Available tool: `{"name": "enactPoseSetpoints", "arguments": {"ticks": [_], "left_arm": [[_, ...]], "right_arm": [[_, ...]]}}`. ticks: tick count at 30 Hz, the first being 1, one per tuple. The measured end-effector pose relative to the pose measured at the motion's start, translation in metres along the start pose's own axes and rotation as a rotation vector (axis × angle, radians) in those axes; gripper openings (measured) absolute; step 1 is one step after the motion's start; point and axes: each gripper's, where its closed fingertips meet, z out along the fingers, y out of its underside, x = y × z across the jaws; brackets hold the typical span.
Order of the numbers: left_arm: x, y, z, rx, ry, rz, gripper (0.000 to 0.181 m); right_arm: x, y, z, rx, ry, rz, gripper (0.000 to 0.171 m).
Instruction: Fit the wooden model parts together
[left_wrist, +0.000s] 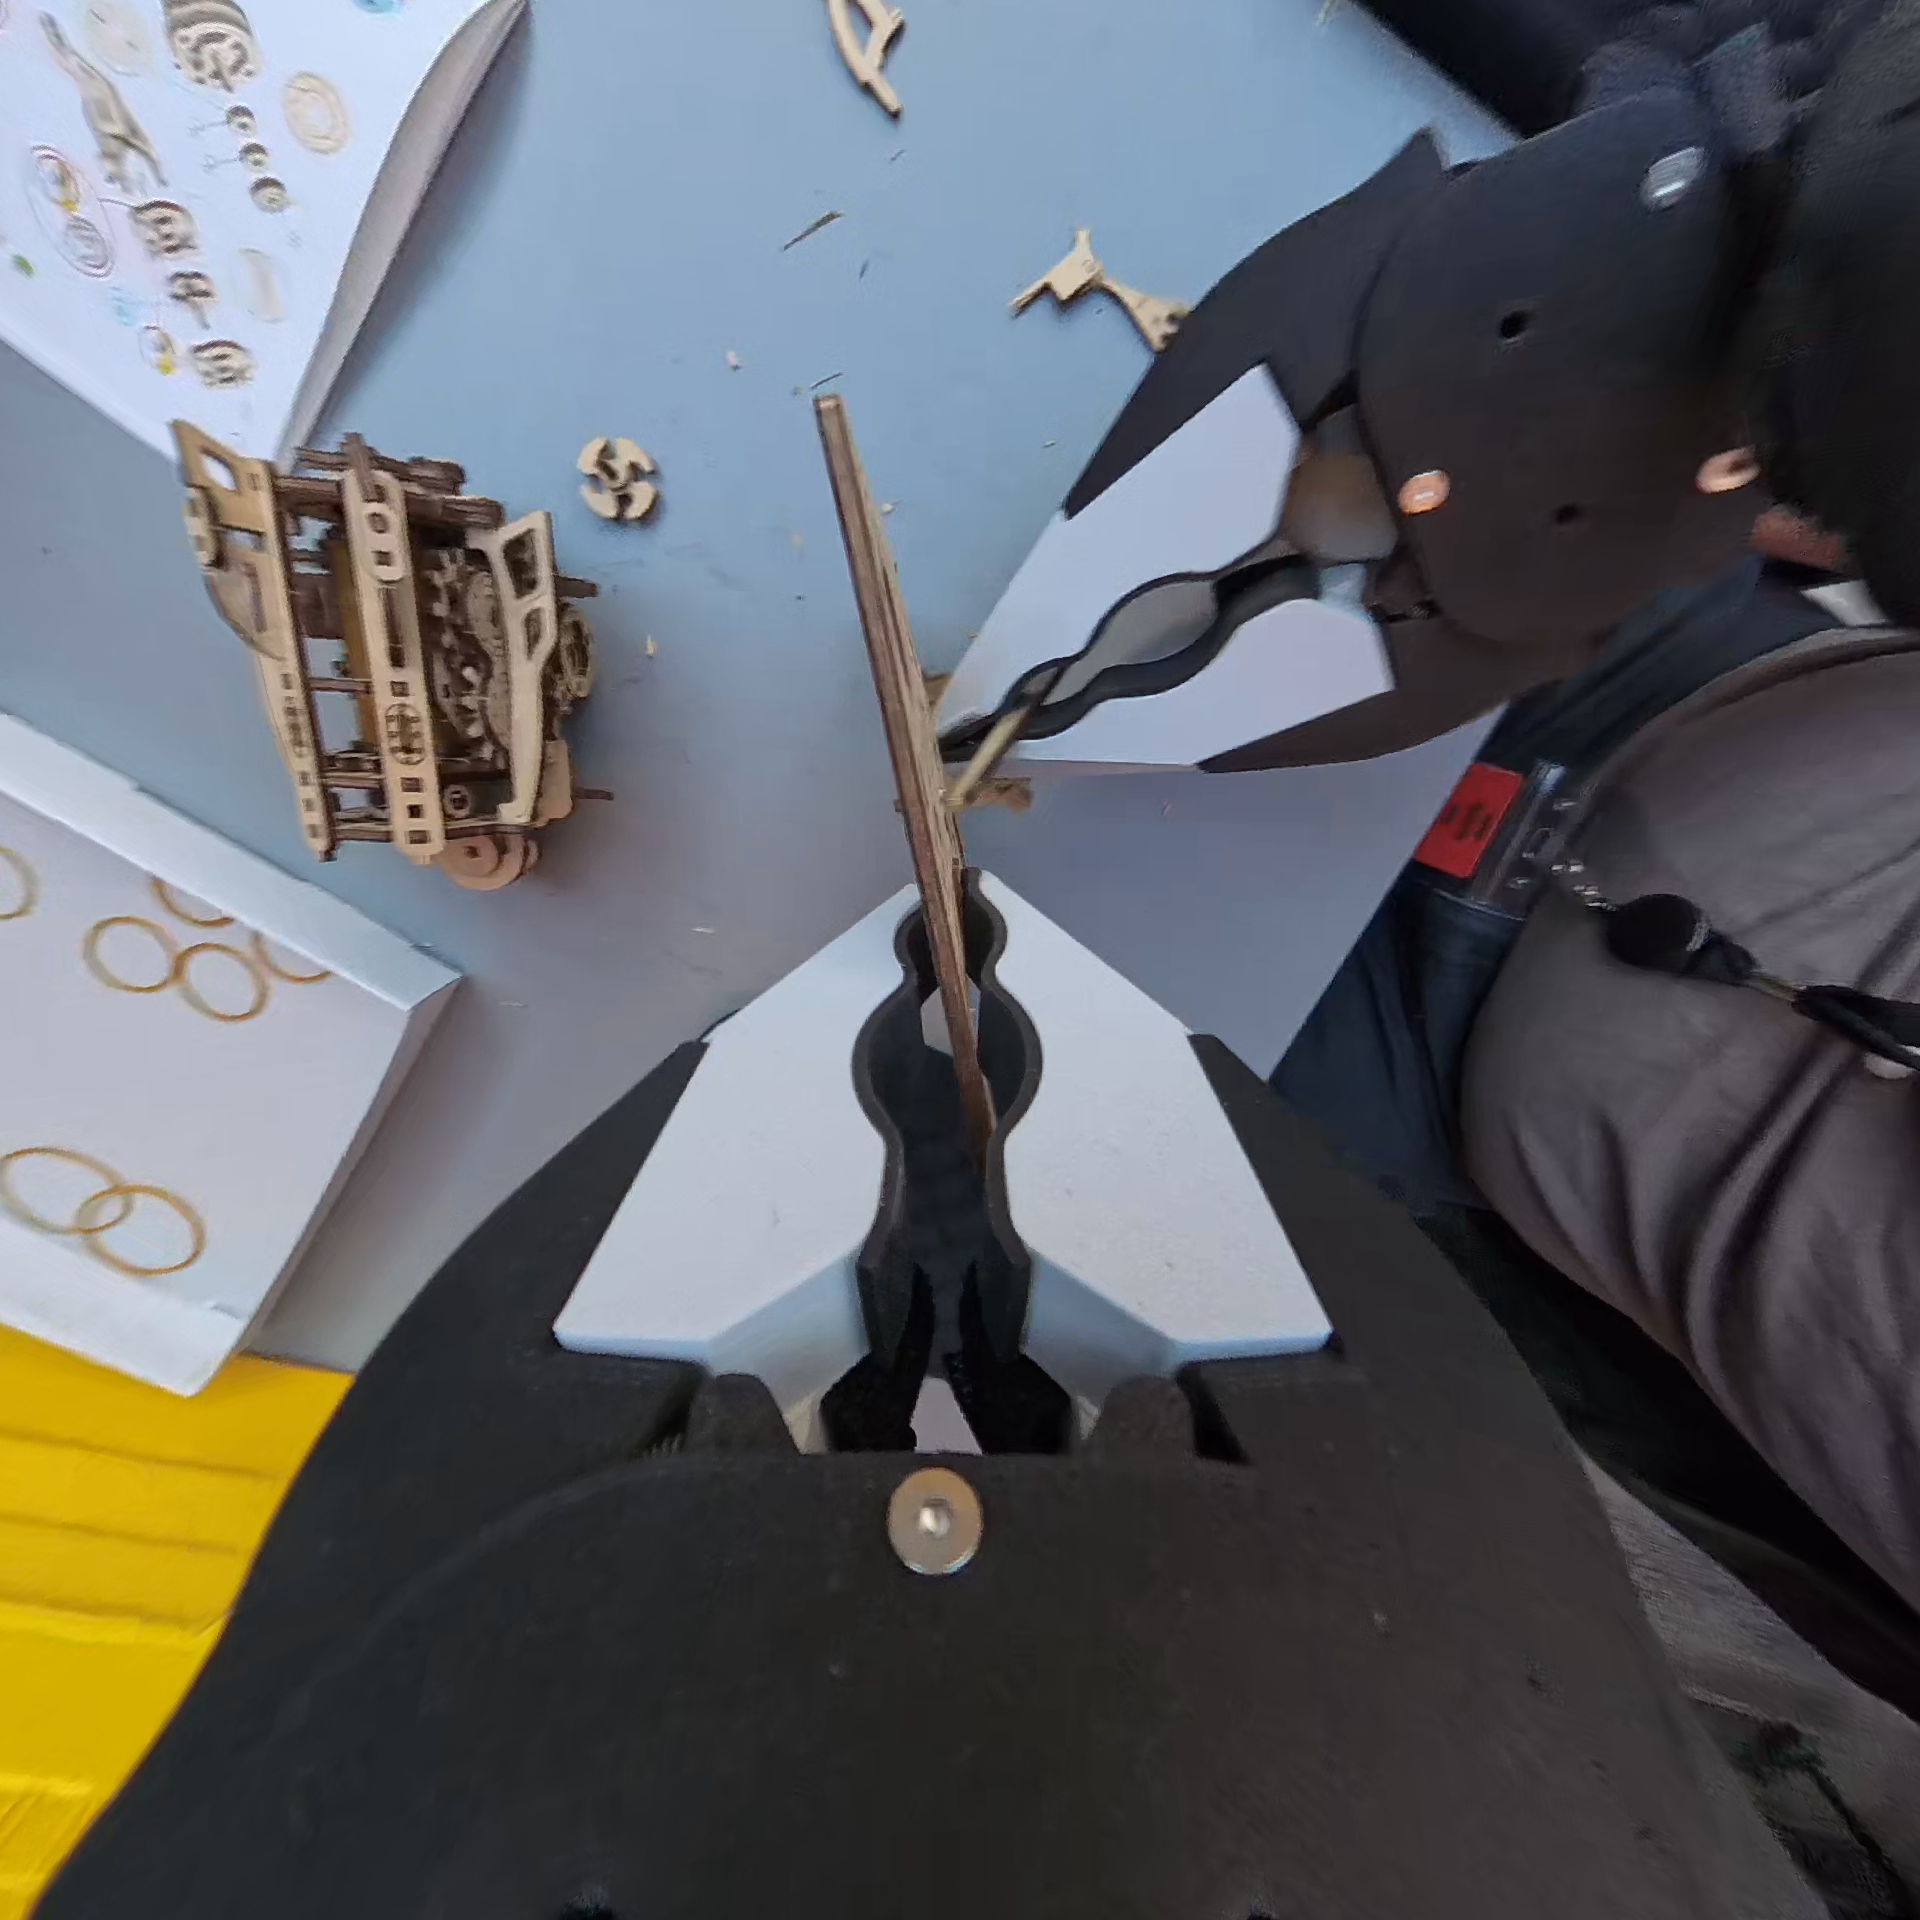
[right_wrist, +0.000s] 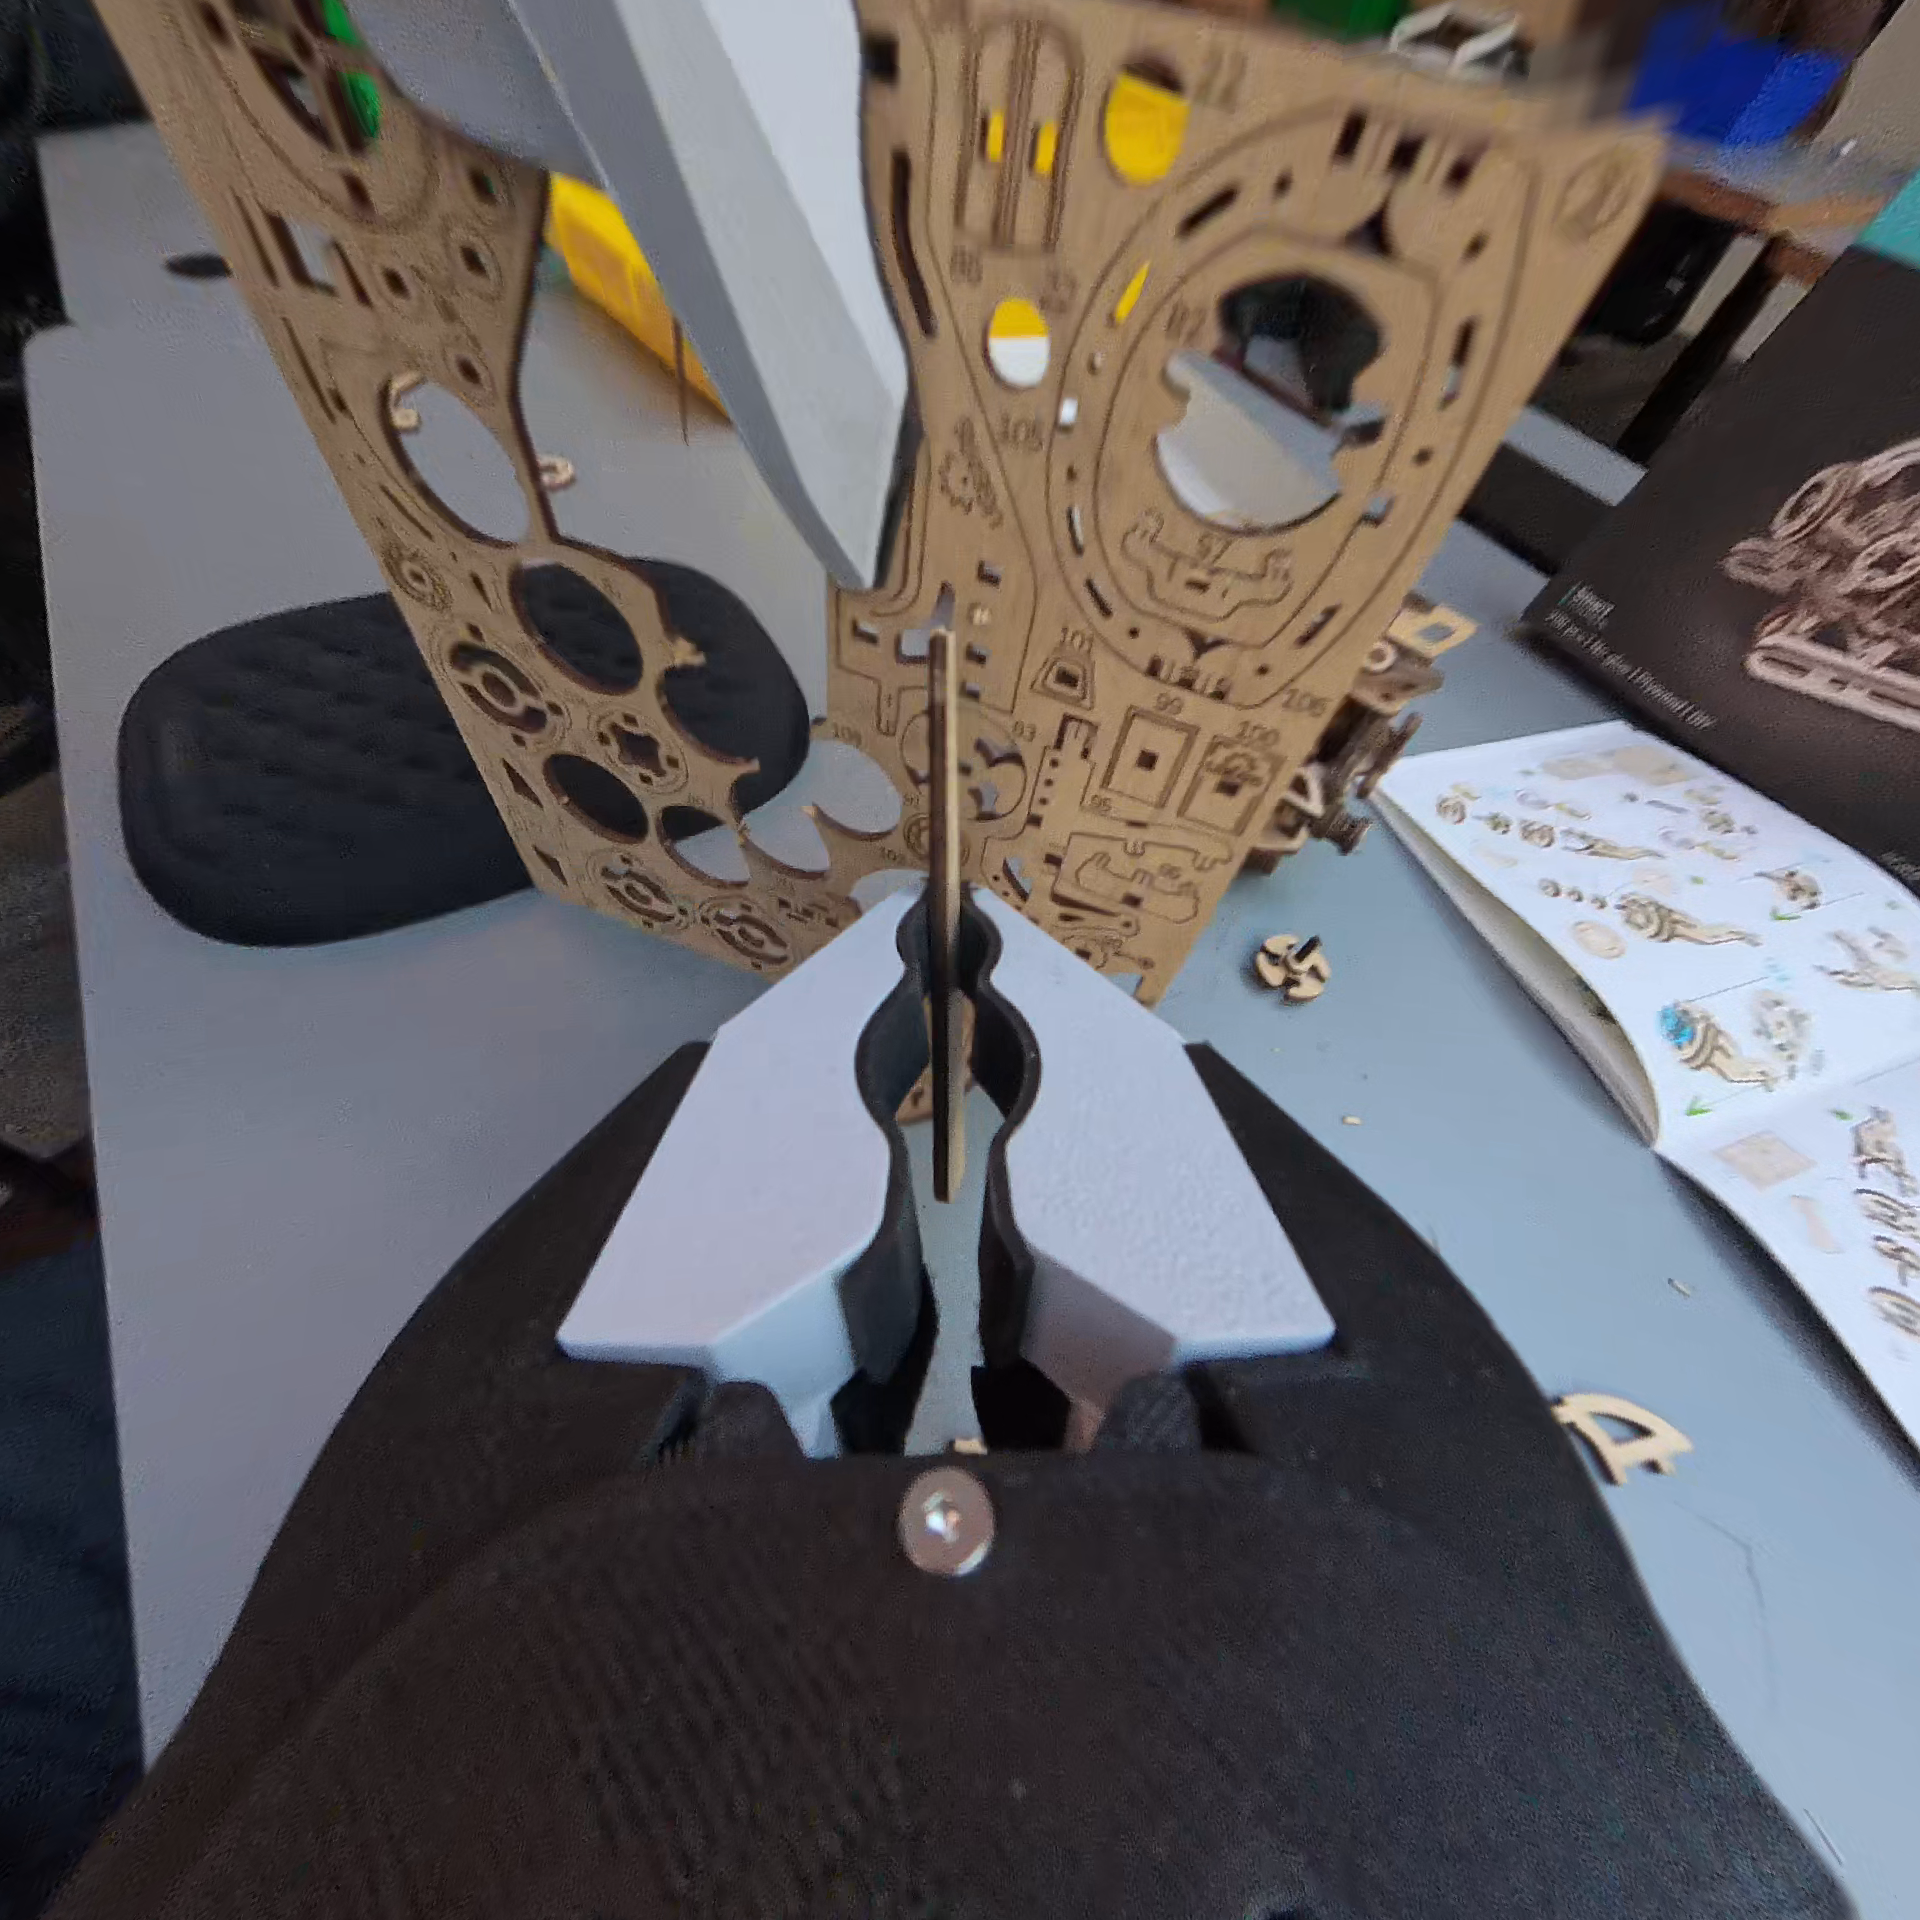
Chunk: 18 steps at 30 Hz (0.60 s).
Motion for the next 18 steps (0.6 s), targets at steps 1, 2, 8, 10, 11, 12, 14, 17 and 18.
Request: {"name": "enactPoseSetpoints", "arguments": {"ticks": [1, 2, 8, 10, 11, 12, 14, 17, 18], "left_arm": [[-0.005, 0.001, -0.001, -0.013, -0.049, 0.020, 0.002], [-0.006, 0.001, -0.001, -0.013, -0.062, 0.028, 0.001], [-0.009, 0.001, -0.001, -0.016, -0.034, 0.005, 0.002], [-0.009, 0.001, 0.000, -0.017, -0.032, 0.006, 0.002], [-0.008, 0.000, 0.000, -0.017, -0.029, 0.004, 0.002], [-0.009, 0.001, 0.000, -0.017, -0.029, 0.002, 0.002], [-0.009, 0.001, 0.000, -0.017, -0.027, 0.002, 0.002], [-0.010, 0.001, 0.001, -0.027, -0.040, 0.017, 0.003], [-0.010, 0.002, 0.002, -0.037, -0.051, 0.029, 0.004]], "right_arm": [[0.003, -0.022, -0.014, 0.100, 0.036, -0.002, 0.000], [0.006, -0.037, -0.027, 0.153, 0.046, 0.006, 0.000], [0.027, -0.030, -0.039, 0.078, 0.060, 0.032, 0.000], [0.028, -0.033, -0.046, 0.123, 0.020, 0.093, 0.000], [0.030, -0.032, -0.049, 0.130, 0.010, 0.111, 0.000], [0.031, -0.031, -0.052, 0.132, -0.002, 0.121, 0.000], [0.033, -0.029, -0.058, 0.160, -0.037, 0.171, 0.000], [0.038, -0.028, -0.070, 0.230, -0.105, 0.291, 0.000], [0.038, -0.028, -0.074, 0.256, -0.142, 0.331, 0.000]]}}
